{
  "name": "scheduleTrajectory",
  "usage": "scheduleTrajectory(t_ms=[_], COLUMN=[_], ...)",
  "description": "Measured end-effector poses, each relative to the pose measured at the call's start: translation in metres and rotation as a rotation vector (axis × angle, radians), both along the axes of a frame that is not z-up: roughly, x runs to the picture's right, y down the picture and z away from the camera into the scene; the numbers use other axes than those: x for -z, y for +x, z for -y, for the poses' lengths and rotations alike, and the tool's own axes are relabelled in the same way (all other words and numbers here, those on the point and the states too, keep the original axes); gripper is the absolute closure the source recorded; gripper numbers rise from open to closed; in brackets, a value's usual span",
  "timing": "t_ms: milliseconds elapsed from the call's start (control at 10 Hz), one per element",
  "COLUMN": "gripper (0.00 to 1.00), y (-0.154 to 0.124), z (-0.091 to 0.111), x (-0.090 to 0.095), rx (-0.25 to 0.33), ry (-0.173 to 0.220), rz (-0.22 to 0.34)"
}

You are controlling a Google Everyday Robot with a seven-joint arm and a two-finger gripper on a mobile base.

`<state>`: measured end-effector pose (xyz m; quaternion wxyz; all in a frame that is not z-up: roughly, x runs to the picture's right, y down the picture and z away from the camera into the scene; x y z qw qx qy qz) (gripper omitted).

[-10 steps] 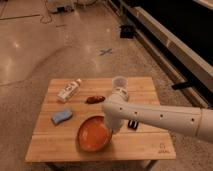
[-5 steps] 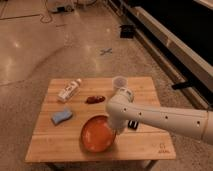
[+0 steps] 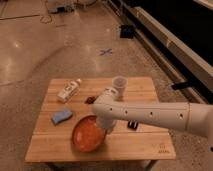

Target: Drag the ceramic bowl in a circle

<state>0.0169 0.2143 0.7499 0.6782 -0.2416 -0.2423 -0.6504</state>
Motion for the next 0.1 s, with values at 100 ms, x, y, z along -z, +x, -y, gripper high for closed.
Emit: scheduleTrajectory(t_ms=[100], gripper=[0.72], y=[0.0084], z=[-0.0053], x=[0.0013], rx=[0.001], ry=[-0.002], rz=[-0.007])
